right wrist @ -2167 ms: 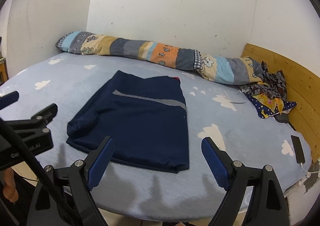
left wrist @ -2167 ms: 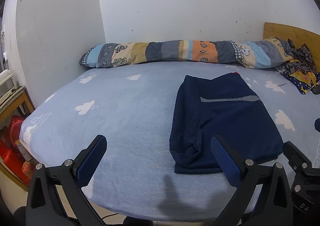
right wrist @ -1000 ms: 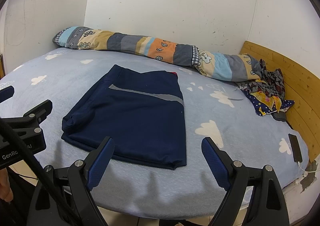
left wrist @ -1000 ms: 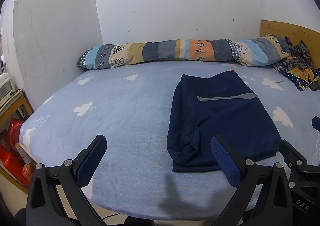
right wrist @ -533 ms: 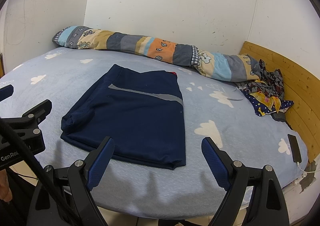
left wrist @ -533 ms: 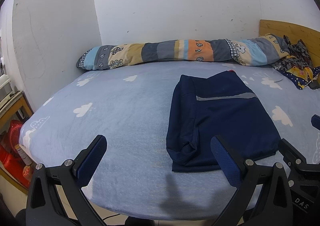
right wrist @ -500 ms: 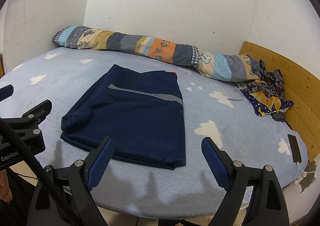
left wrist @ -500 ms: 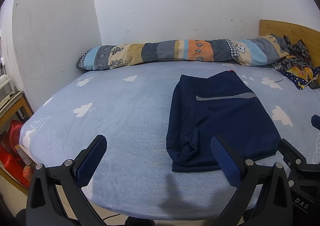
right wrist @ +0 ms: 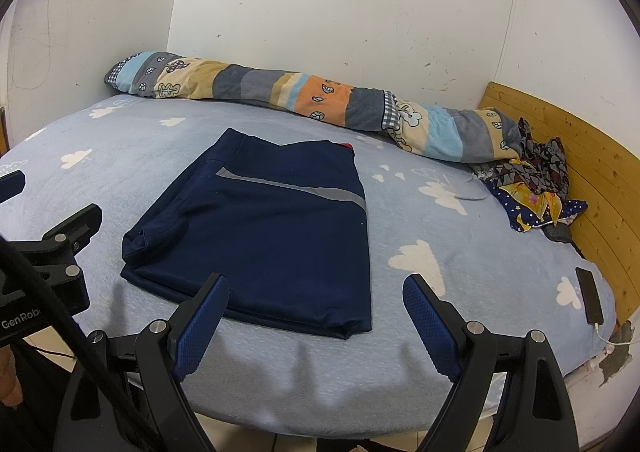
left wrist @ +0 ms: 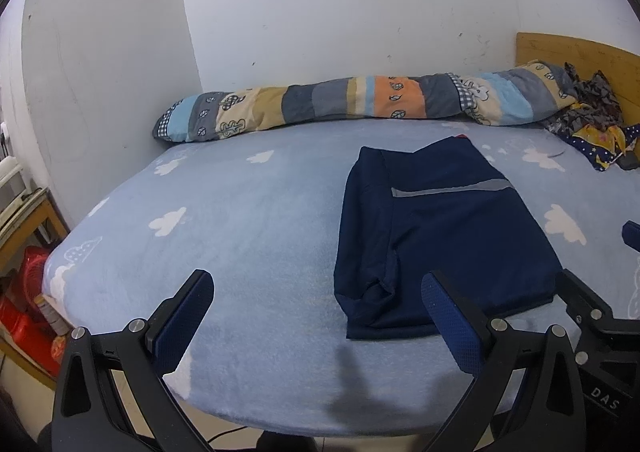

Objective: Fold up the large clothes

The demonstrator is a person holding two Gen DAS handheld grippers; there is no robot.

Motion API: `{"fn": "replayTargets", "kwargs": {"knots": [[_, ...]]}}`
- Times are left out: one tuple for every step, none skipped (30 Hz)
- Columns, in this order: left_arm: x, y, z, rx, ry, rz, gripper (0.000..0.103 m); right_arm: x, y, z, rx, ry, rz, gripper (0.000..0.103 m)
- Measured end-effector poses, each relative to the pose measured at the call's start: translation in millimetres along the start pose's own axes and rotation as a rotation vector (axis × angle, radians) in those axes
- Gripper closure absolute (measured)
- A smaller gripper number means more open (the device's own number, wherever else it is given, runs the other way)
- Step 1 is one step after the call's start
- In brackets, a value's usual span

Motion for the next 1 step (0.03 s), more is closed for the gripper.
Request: {"fn": "replayTargets", "kwargs": {"knots": [[0.0, 0.0, -1.0, -0.001, 0.003, 0.002, 0.000, -0.5, 1.0, -0.4, -0.001, -0.001, 0.002, 0.011]]}}
Point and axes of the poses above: each gripper's, at about its wrist camera, not at the fingertips, and z roughly the way its jaws point, y to its right, x to its top, the point moved 8 cm from there along z, roughly the way its jaws point, and after that the axes turned 8 degrees about -x, right-handed, at the moved point
